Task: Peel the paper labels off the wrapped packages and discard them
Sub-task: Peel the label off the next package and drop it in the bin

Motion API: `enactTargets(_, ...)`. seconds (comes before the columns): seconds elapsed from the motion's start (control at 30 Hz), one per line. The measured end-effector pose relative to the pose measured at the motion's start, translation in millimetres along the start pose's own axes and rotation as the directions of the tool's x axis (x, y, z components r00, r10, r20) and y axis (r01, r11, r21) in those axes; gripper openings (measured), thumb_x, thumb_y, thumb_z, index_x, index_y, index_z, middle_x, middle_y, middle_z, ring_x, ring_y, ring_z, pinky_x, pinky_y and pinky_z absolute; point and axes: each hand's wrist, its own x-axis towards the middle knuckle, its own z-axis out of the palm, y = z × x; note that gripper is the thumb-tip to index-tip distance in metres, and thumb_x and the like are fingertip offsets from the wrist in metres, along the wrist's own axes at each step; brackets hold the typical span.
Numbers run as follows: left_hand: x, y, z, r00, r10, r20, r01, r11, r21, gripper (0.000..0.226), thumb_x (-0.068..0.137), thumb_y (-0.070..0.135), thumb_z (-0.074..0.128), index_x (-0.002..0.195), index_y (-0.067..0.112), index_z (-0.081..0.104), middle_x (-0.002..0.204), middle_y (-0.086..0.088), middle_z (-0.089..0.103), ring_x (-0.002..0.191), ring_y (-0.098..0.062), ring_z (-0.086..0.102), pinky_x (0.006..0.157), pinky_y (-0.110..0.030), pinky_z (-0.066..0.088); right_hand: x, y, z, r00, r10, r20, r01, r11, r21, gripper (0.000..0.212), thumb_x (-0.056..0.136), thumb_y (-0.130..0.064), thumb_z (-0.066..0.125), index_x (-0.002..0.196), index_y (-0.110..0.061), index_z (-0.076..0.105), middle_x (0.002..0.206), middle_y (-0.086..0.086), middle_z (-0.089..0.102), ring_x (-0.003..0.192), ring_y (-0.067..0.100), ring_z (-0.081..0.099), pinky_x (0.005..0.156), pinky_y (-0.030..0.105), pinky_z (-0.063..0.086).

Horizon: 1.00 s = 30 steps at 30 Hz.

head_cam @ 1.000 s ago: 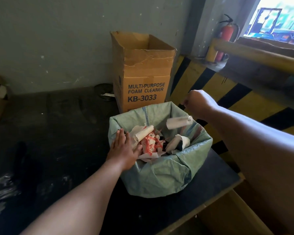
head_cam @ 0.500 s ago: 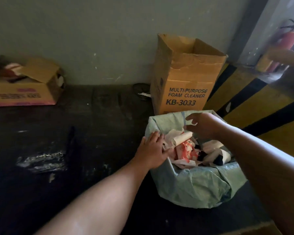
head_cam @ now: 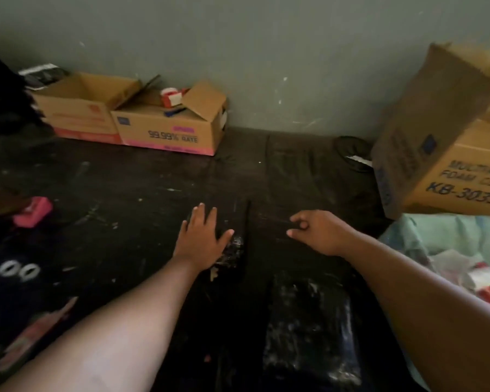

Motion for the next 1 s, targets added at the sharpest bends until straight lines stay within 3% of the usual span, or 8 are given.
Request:
enactTargets(0.2,2,-103,18,0.989,-0.149,0.016,0.150,0.986,-0.077,0.103,0.087,0.080,0.034,0.160,0.020,-0.006,0.168,-0.006,-0.013,0.154,-0.023,-0.009,0.123,-0.048,0.010,76,-70,72,1.000,0.026,0.000,-0.026,0.991,0.131,0.059,0.092,-0.053,0.058,0.145,-0.033,0.042,0.137,0.007,0.055,0.120,0.021,0.057,0.097,0.031,0.045)
enactTargets(0.33,-21,-140,53,0.981,-0.146,0.127,0.152,0.987,-0.046,0.113,0.079,0.088,0.026,0.158,0.017,-0.013,0.167,-0.006,-0.018,0.153,-0.020,-0.014,0.125,-0.047,0.008,105,-93,116,0.994,0.103,-0.048,-0.086,0.959,0.268,0.063,0.090,-0.063,0.051,0.146,-0.052,0.023,0.146,0.010,0.036,0.129,0.031,0.047,0.107,0.046,0.042)
enactTargets(0.43,-45,-154,78,0.964,-0.081,0.253,0.078,0.997,0.022,0.111,0.076,0.091,0.014,0.156,0.021,-0.017,0.163,-0.003,-0.028,0.150,-0.020,-0.024,0.124,-0.051,0.001,119,-100,137,0.979,0.196,-0.058,-0.162,0.916,0.366,0.063,0.088,-0.068,0.049,0.143,-0.058,0.020,0.151,0.009,0.027,0.135,0.035,0.039,0.108,0.053,0.040)
enactTargets(0.57,-66,-169,103,0.935,-0.018,0.355,-0.023,0.994,0.110,0.108,0.077,0.093,0.008,0.155,0.024,-0.024,0.159,0.000,-0.038,0.146,-0.021,-0.035,0.121,-0.055,-0.009,132,-103,153,0.961,0.270,-0.064,-0.212,0.863,0.459,0.064,0.085,-0.071,0.051,0.140,-0.061,0.020,0.149,0.008,0.035,0.131,0.033,0.044,0.106,0.051,0.042)
enactTargets(0.73,-68,-173,112,0.948,0.002,0.320,-0.046,0.990,0.132,0.105,0.080,0.092,0.008,0.155,0.025,-0.024,0.160,0.001,-0.037,0.145,-0.020,-0.037,0.120,-0.054,-0.014,133,-101,166,0.955,0.278,-0.103,-0.165,0.786,0.595,0.064,0.087,-0.062,0.058,0.143,-0.055,0.027,0.146,-0.007,0.046,0.123,0.018,0.054,0.103,0.038,0.046)
enactTargets(0.83,-68,-174,114,0.953,-0.004,0.303,-0.035,0.992,0.123,0.107,0.079,0.092,0.012,0.156,0.026,-0.021,0.161,0.001,-0.034,0.146,-0.020,-0.036,0.120,-0.054,-0.013,134,-98,169,0.949,0.280,-0.147,-0.147,0.802,0.578,0.063,0.090,-0.059,0.058,0.145,-0.051,0.029,0.145,-0.006,0.047,0.122,0.015,0.052,0.097,0.031,0.045)
enactTargets(1.0,-68,-175,115,0.957,0.006,0.291,-0.046,0.990,0.130,0.106,0.079,0.092,0.010,0.156,0.025,-0.019,0.162,0.000,-0.032,0.147,-0.021,-0.033,0.120,-0.055,-0.012,124,-106,175,0.912,0.309,-0.270,-0.128,0.840,0.527,0.060,0.089,-0.062,0.054,0.143,-0.057,0.028,0.140,-0.001,0.048,0.119,0.016,0.054,0.100,0.035,0.048)
